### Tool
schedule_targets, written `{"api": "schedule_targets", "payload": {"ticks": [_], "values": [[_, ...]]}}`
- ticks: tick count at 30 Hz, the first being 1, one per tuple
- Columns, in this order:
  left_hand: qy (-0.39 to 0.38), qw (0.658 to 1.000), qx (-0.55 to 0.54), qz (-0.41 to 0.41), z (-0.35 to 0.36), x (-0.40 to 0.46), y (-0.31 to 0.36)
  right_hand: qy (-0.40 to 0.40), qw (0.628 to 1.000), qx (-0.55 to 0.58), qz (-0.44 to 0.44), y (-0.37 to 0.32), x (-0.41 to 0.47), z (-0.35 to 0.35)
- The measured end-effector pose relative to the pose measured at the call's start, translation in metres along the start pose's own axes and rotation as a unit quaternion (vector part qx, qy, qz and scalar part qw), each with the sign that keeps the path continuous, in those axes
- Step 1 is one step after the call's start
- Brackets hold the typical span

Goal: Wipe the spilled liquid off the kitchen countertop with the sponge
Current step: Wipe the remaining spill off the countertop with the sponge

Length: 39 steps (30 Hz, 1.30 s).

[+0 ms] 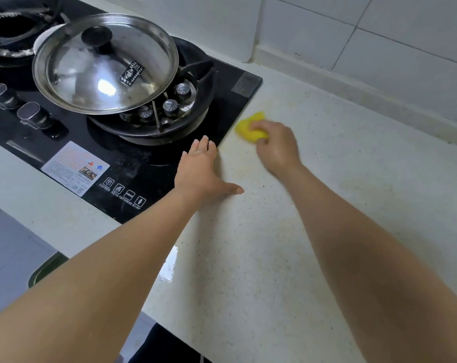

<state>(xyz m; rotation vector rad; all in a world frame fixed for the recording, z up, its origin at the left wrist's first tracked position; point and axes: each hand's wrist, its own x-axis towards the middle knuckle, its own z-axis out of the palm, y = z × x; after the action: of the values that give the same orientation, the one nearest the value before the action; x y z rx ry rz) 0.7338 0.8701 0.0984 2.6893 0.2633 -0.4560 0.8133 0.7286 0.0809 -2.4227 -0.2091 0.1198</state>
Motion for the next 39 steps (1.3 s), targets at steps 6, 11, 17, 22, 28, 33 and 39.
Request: {"api": "schedule_targets", "payload": {"ticks": [6, 11, 17, 22, 28, 33, 39], "values": [[0.003, 1.000, 0.015, -0.013, -0.001, 0.010, 0.010, -0.047, 0.996, -0.016, -0.071, -0.008, -0.017, 0.013], [-0.006, 0.999, 0.028, -0.015, -0.015, 0.030, 0.017, -0.002, 0.992, -0.098, -0.080, 0.005, -0.009, 0.003], [0.003, 1.000, 0.010, -0.005, -0.016, 0.042, 0.014, 0.031, 0.991, -0.121, 0.044, 0.031, 0.028, -0.029], [0.011, 1.000, 0.000, 0.001, -0.013, 0.045, 0.011, 0.008, 0.992, -0.114, 0.062, 0.021, 0.070, -0.027], [0.009, 1.000, 0.011, 0.004, -0.013, 0.047, 0.010, -0.015, 0.999, -0.044, 0.004, 0.011, 0.052, -0.002], [-0.029, 0.999, 0.034, 0.009, -0.019, 0.039, 0.010, -0.037, 0.998, 0.049, -0.029, 0.001, 0.000, 0.006], [-0.030, 0.998, 0.046, 0.009, -0.019, 0.006, -0.022, 0.056, 0.996, 0.005, 0.074, -0.005, -0.031, 0.005]]}}
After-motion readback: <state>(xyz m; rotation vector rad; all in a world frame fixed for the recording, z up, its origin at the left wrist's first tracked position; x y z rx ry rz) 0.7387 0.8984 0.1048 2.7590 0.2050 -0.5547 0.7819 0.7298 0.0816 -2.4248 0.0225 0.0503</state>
